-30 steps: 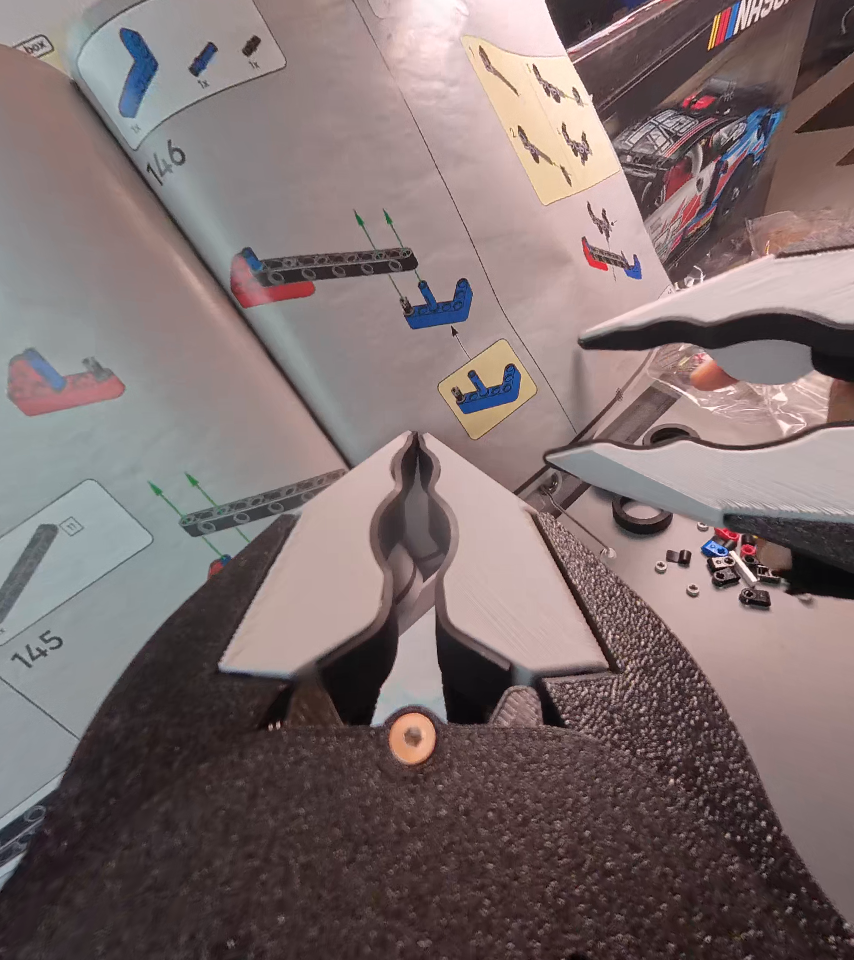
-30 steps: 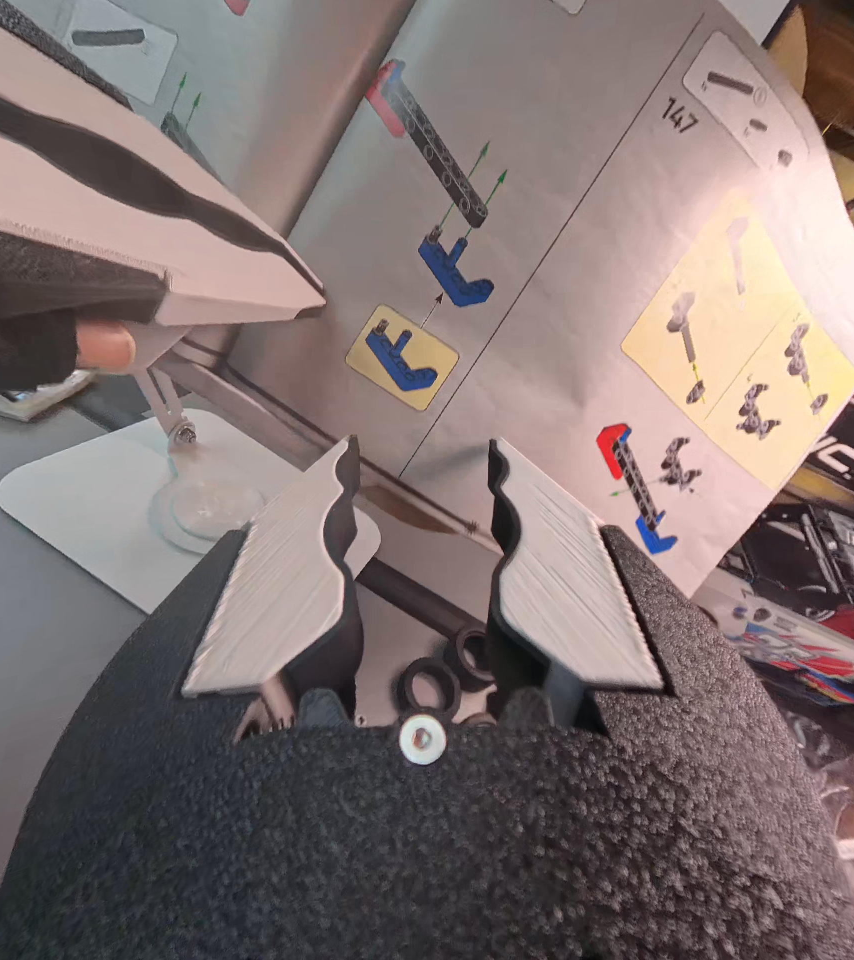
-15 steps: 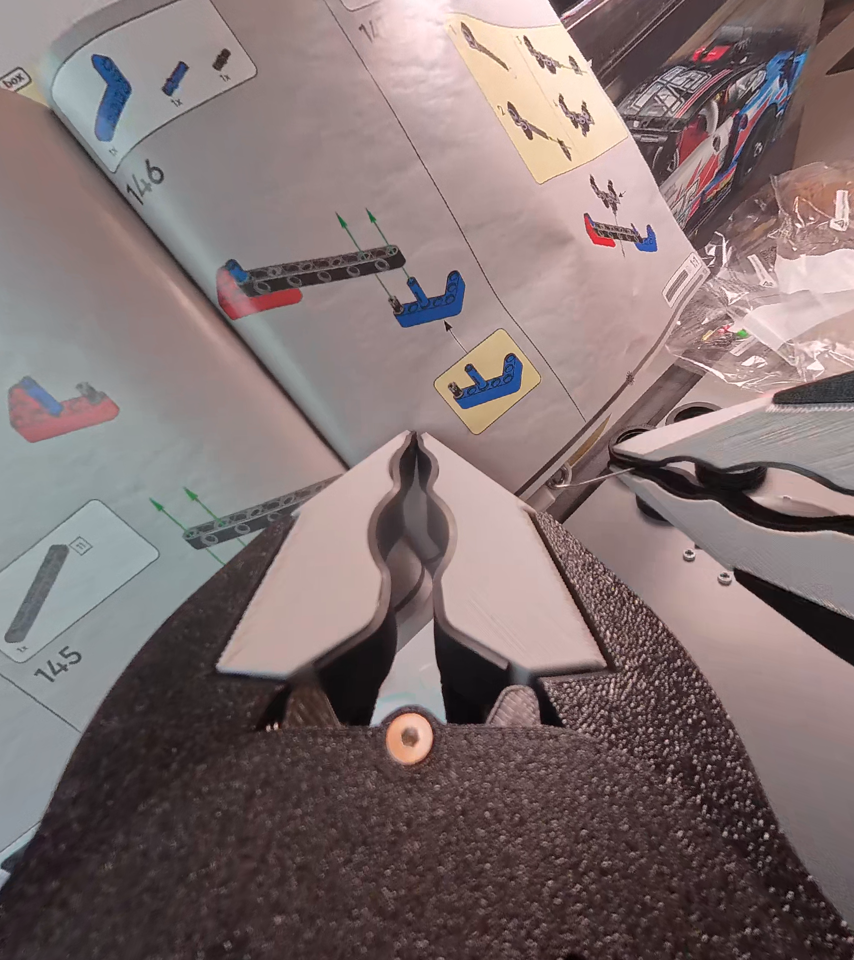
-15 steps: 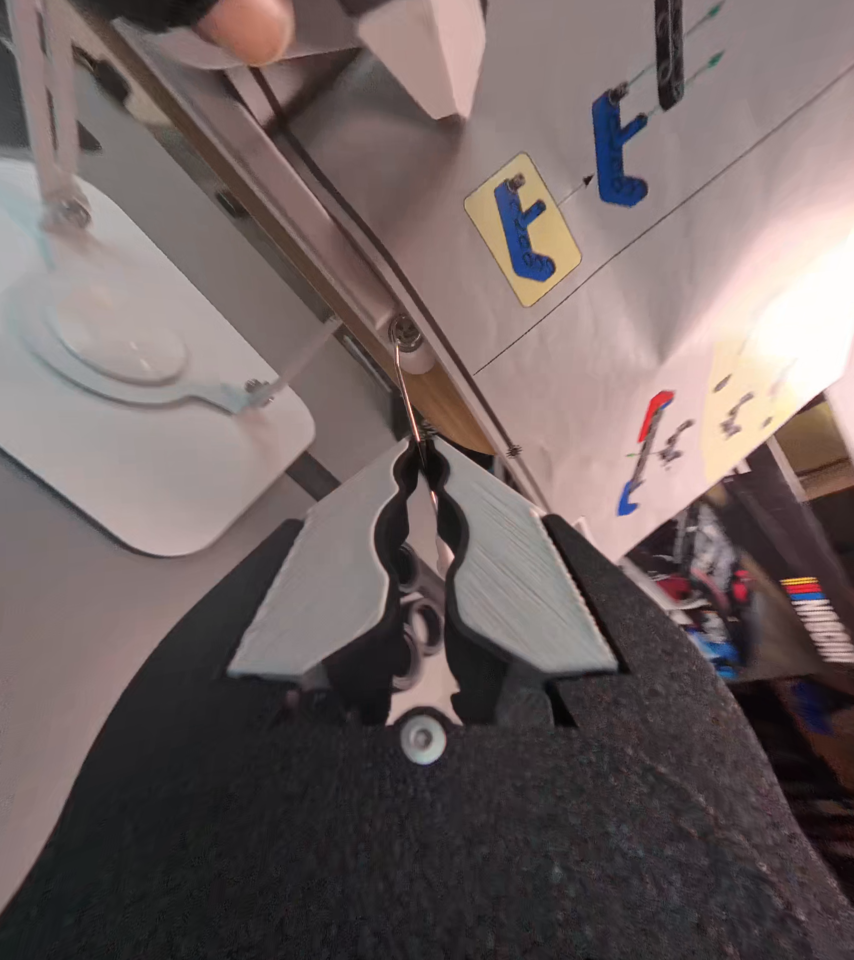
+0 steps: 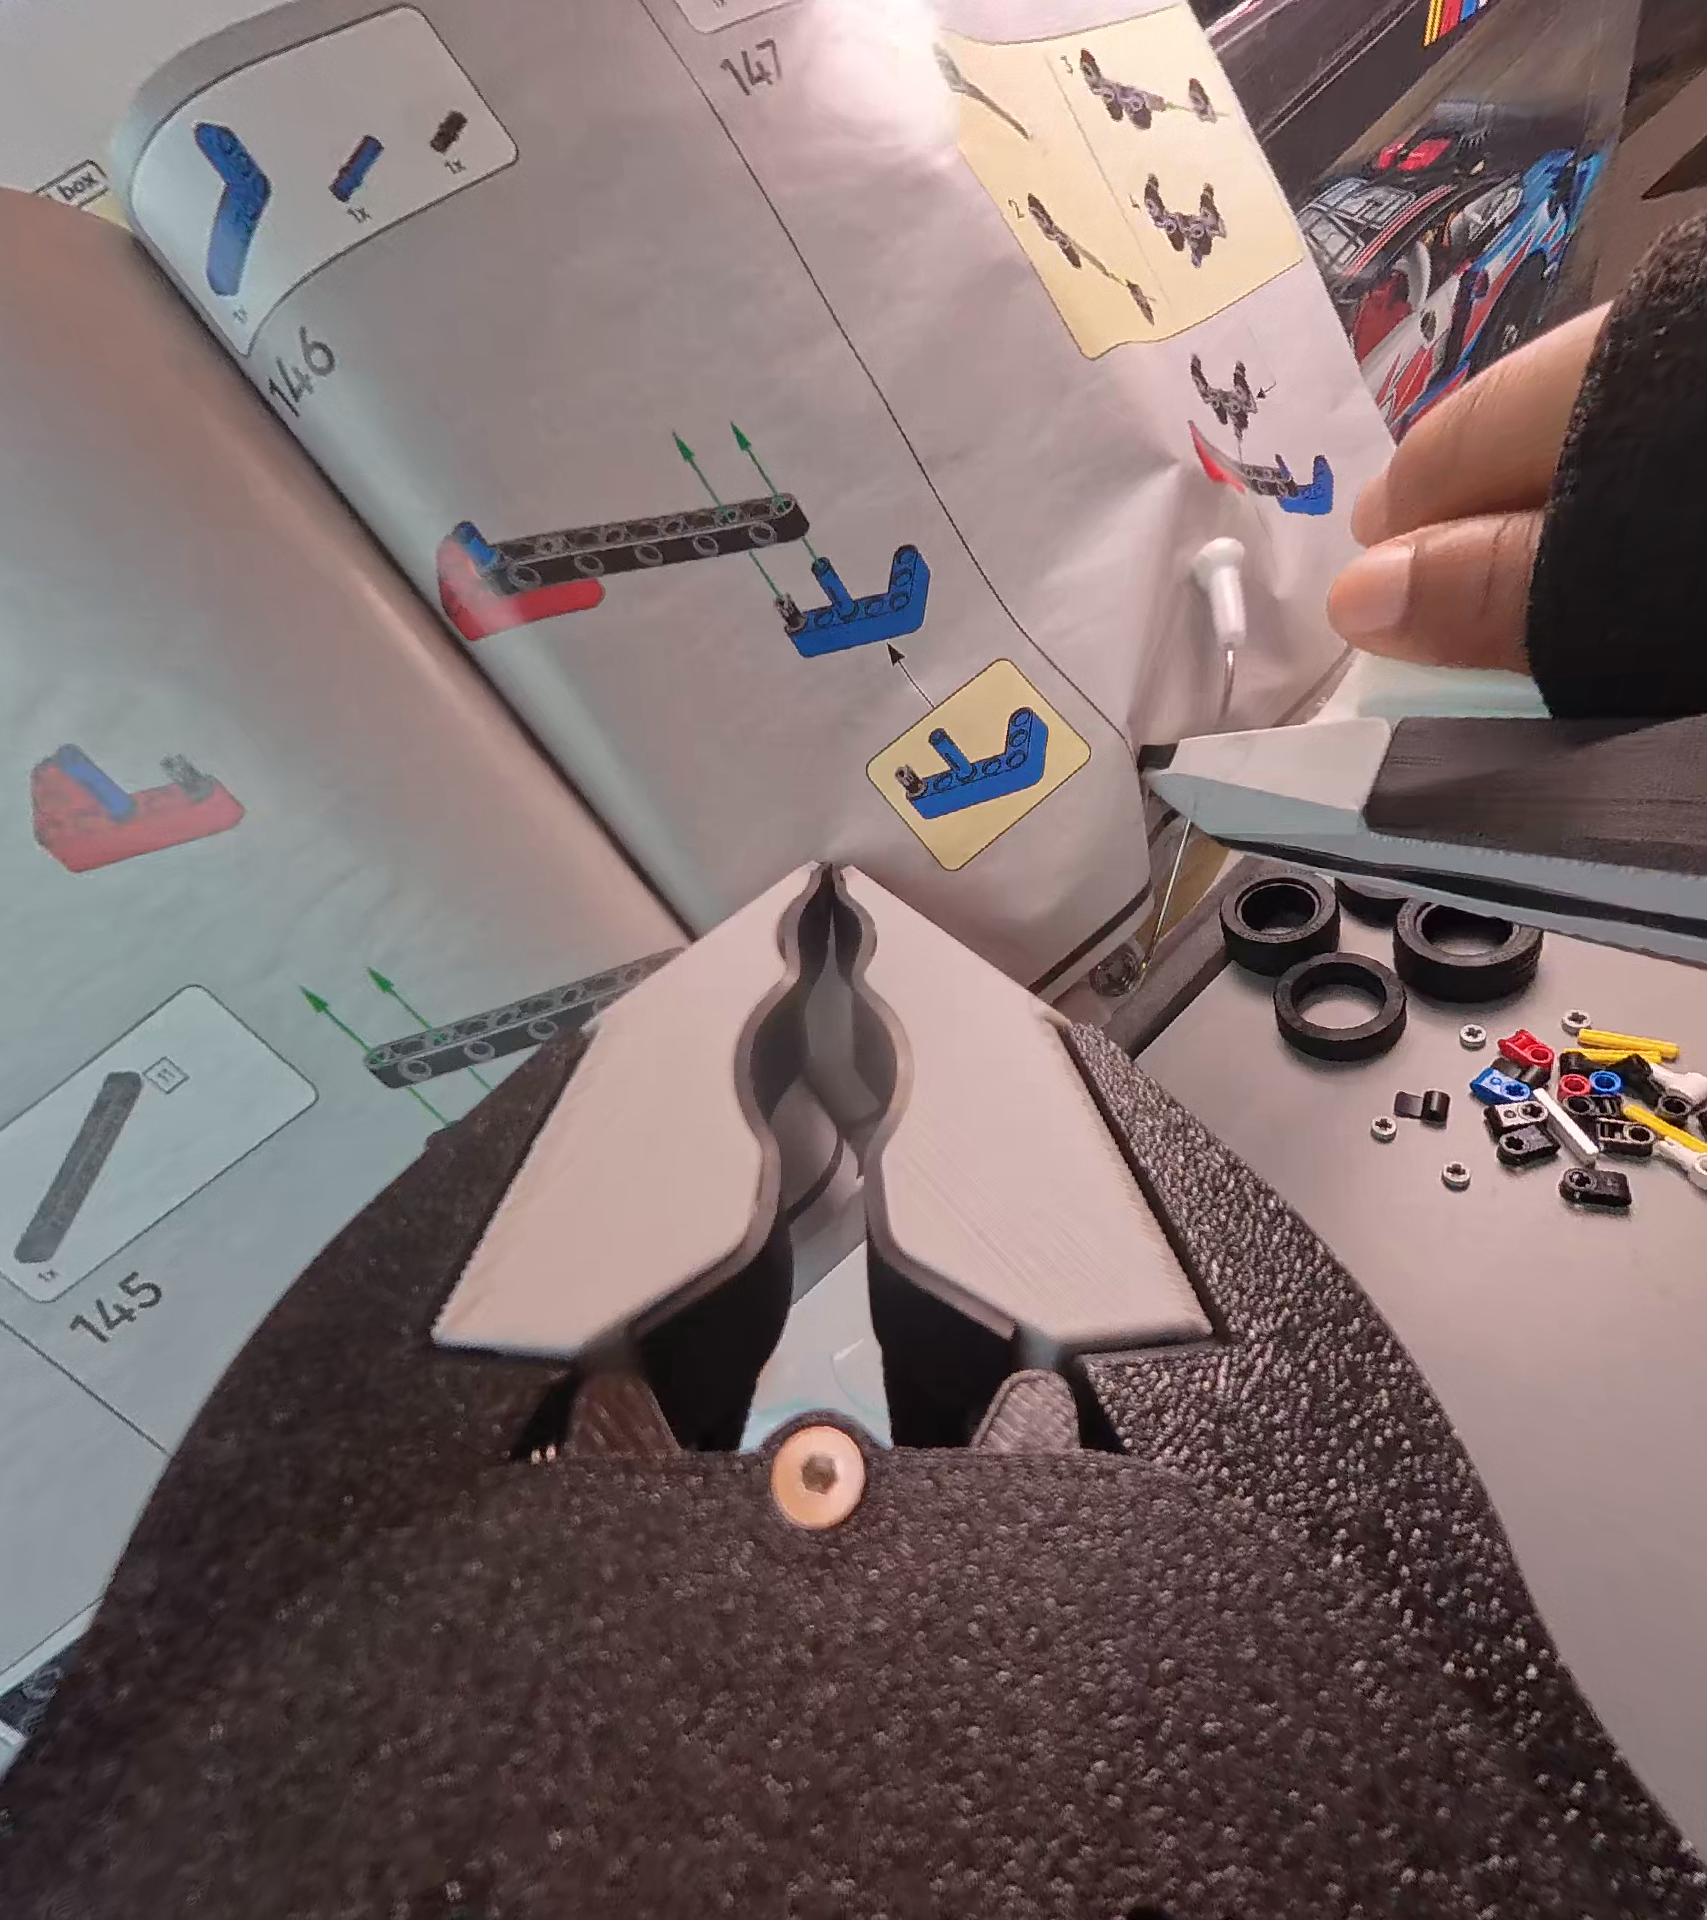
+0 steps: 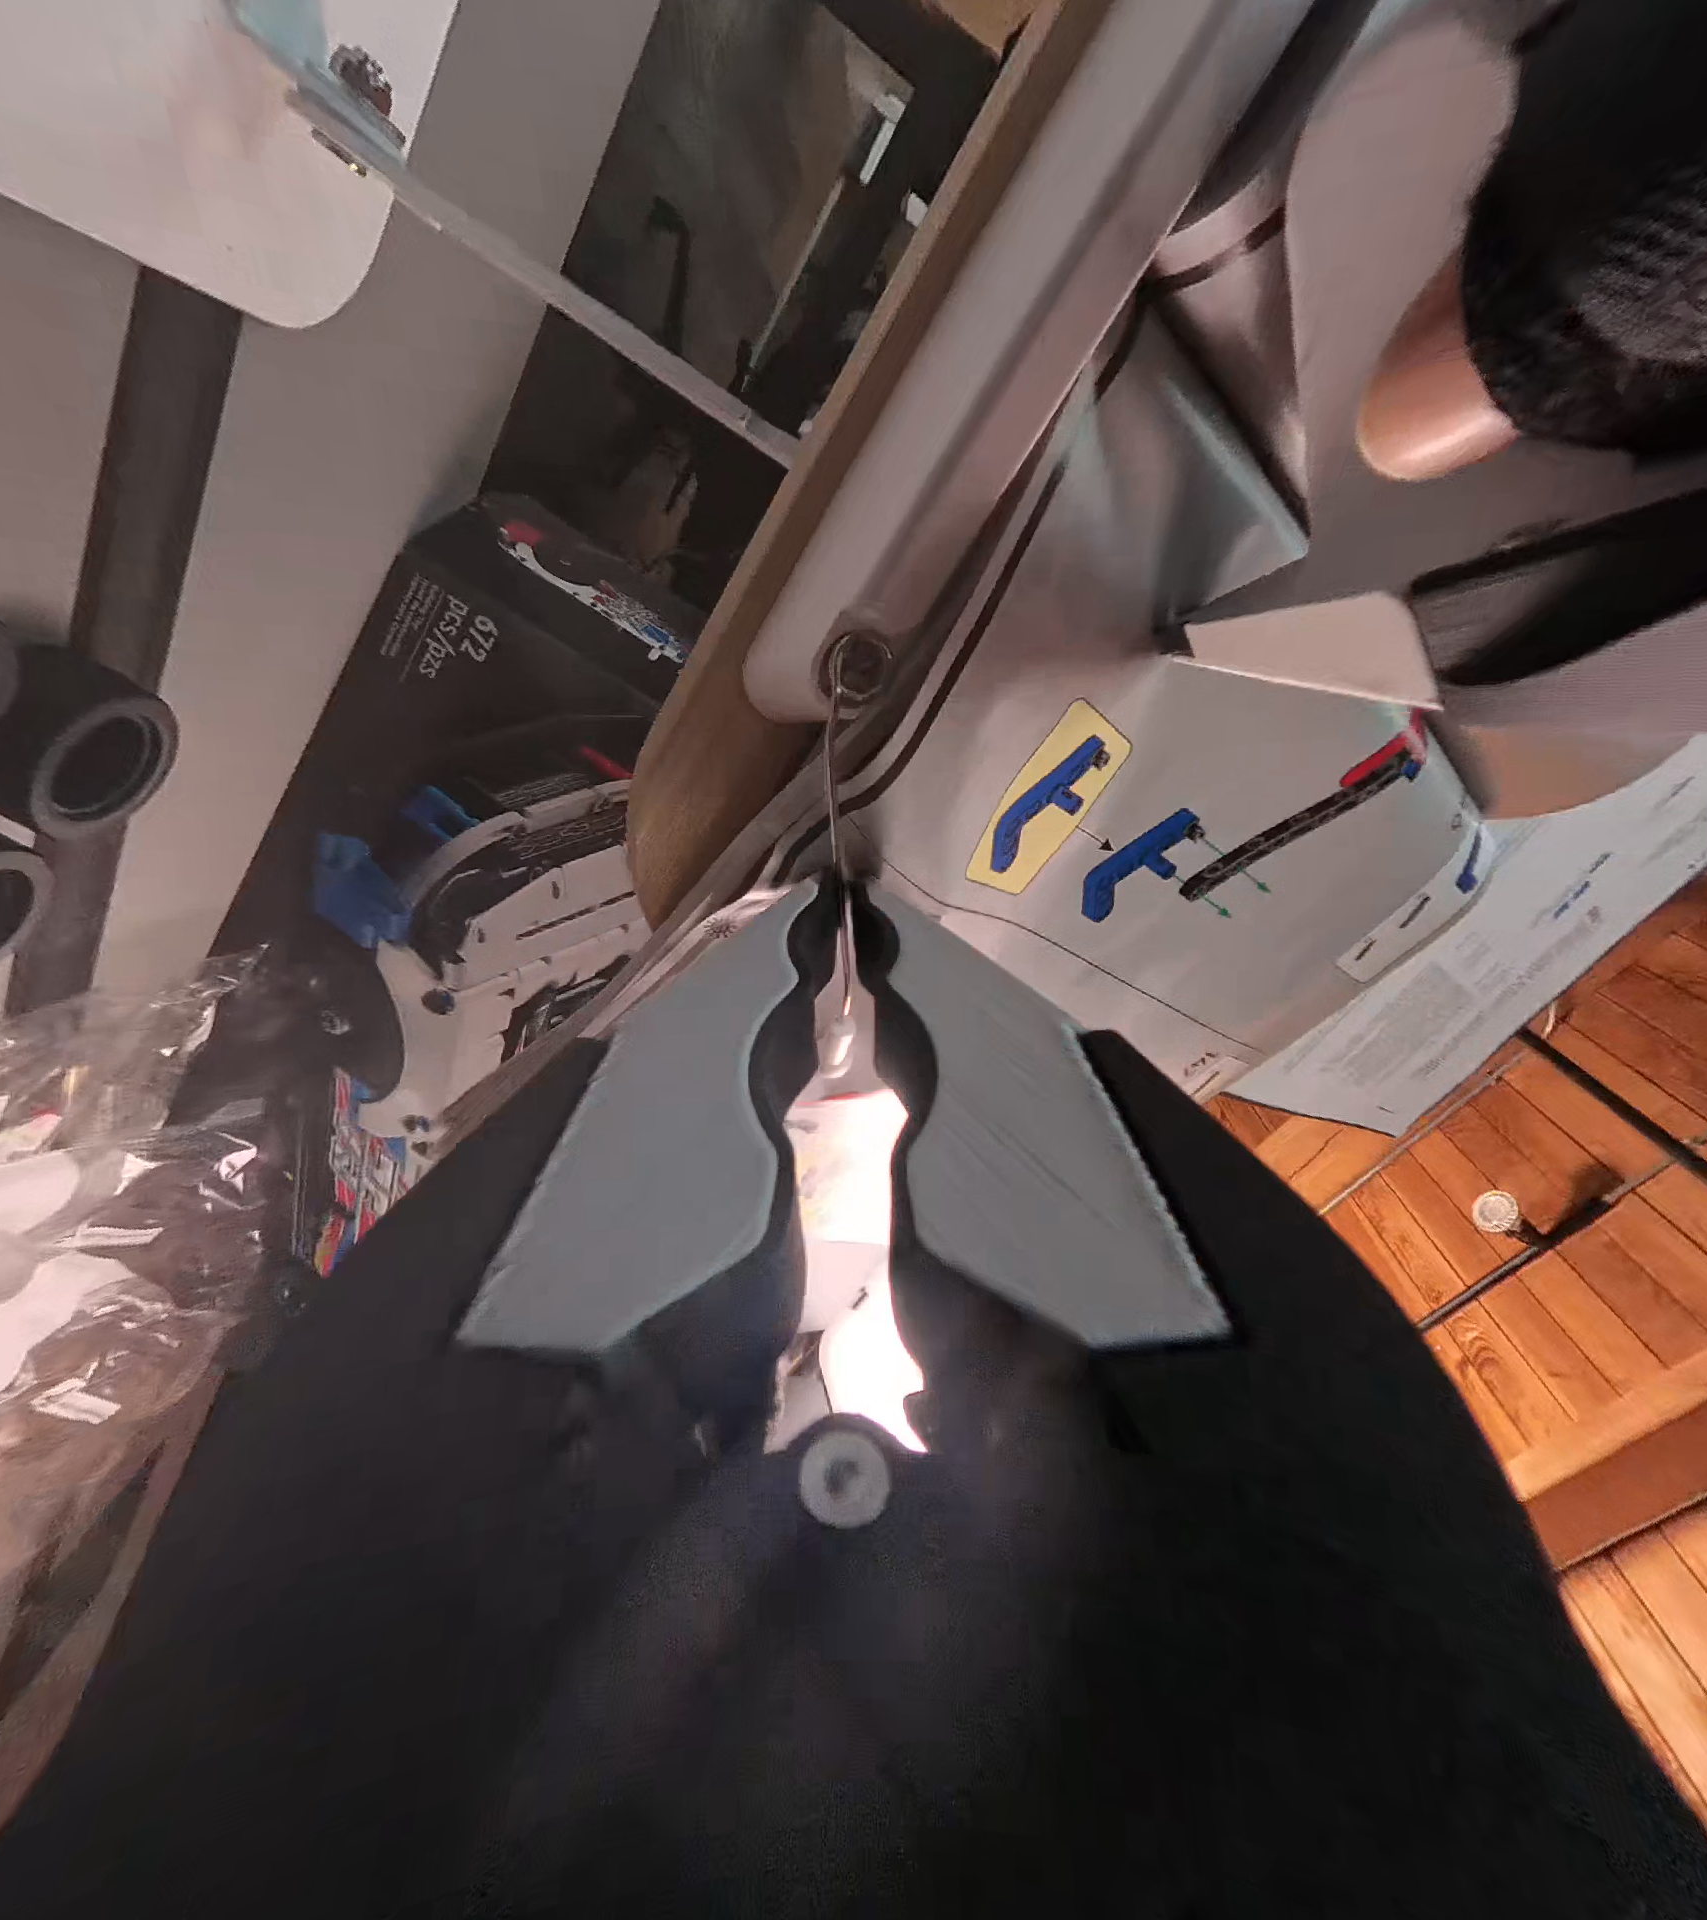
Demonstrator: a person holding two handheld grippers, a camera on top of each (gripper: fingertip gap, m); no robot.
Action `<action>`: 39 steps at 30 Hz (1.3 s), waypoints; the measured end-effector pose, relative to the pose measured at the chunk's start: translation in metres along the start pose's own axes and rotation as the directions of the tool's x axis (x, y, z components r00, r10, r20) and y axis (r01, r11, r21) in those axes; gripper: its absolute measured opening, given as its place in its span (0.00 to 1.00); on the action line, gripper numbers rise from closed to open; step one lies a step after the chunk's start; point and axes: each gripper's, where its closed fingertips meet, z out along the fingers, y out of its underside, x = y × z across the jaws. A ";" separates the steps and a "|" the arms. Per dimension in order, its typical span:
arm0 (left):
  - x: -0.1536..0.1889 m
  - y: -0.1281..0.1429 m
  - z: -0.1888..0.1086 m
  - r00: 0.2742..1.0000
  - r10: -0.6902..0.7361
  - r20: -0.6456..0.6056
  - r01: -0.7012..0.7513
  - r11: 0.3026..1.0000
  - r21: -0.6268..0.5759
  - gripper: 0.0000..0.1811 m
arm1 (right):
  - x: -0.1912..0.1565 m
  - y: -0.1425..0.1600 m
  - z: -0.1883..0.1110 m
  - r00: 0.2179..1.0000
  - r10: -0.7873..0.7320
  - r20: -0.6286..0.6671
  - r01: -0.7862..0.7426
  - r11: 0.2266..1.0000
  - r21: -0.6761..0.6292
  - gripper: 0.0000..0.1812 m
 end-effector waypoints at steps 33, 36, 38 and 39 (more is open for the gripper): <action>0.000 0.000 -0.006 0.996 -0.069 -0.060 0.073 0.995 0.067 0.00 | 0.070 -0.034 0.005 0.168 0.932 0.322 -0.976 0.110 0.191 0.02; -0.019 -0.002 -0.027 0.989 -0.149 0.008 0.146 0.976 0.162 0.00 | 0.068 -0.036 0.008 0.124 0.919 0.375 -0.982 0.060 0.179 0.03; -0.030 -0.004 -0.051 0.967 -0.254 0.000 0.245 0.932 0.267 0.02 | 0.064 -0.036 0.009 0.119 0.920 0.374 -0.983 0.057 0.173 0.02; -0.033 0.001 -0.061 0.946 -0.322 -0.028 0.317 0.905 0.286 0.04 | 0.060 -0.037 0.010 0.136 0.920 0.369 -0.984 0.081 0.161 0.03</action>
